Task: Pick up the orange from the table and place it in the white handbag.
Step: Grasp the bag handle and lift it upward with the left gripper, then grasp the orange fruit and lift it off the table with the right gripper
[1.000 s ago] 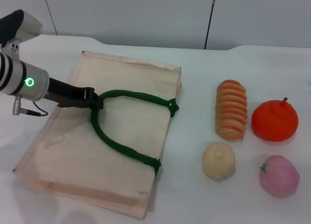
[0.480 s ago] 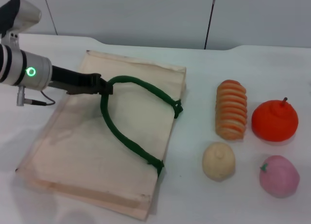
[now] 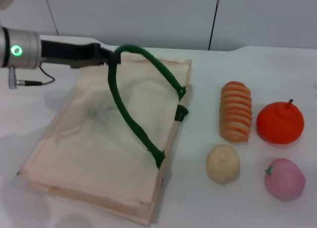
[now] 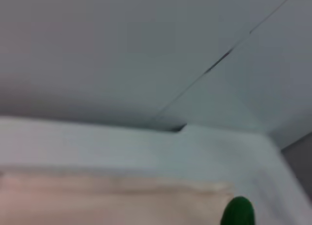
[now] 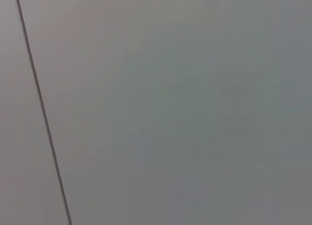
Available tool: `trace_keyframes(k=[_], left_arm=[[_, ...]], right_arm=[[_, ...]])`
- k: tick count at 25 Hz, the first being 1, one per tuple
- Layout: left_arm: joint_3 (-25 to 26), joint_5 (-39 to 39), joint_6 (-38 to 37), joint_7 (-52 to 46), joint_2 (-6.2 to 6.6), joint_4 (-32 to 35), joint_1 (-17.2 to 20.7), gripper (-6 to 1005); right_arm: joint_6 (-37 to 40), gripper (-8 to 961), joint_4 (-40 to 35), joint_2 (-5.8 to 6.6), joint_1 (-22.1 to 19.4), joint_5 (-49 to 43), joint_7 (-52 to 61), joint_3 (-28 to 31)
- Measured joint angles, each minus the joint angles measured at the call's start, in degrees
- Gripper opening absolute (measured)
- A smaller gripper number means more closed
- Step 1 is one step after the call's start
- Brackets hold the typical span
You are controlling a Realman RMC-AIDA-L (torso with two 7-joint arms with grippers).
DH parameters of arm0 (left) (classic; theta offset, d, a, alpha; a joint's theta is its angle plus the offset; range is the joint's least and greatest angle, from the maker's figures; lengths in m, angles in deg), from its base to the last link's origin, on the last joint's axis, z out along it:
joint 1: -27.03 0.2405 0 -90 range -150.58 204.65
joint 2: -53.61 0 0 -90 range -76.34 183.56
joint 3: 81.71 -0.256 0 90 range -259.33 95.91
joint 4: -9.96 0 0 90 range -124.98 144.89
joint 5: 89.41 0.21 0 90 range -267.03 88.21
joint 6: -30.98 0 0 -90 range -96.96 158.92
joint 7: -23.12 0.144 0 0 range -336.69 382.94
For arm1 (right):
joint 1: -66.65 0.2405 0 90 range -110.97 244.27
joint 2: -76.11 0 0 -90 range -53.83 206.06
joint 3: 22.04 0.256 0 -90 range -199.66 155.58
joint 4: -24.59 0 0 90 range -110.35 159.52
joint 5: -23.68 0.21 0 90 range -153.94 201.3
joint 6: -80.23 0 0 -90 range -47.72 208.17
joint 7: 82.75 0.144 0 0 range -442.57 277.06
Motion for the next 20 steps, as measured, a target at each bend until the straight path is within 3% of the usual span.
trace_keyframes(k=[8, 15, 20], left_arm=[[0.0, -9.55, -10.15, 2.21, 0.01, -5.91, 0.61, 120], [0.0, -15.51, -16.33, 2.48, 0.05, -9.41, 1.24, 121], [-0.01, -18.75, -19.38, 2.35, 0.06, -11.56, 1.81, 121]], right_arm=[[-2.13, 776, -2.33, 0.41, -1.33, -3.23, 4.63, -0.24], [-2.68, 776, -9.45, 0.75, -2.16, -15.6, 15.18, -0.08], [-7.66, 776, -13.31, 1.45, -2.21, -24.55, 21.62, 0.19]])
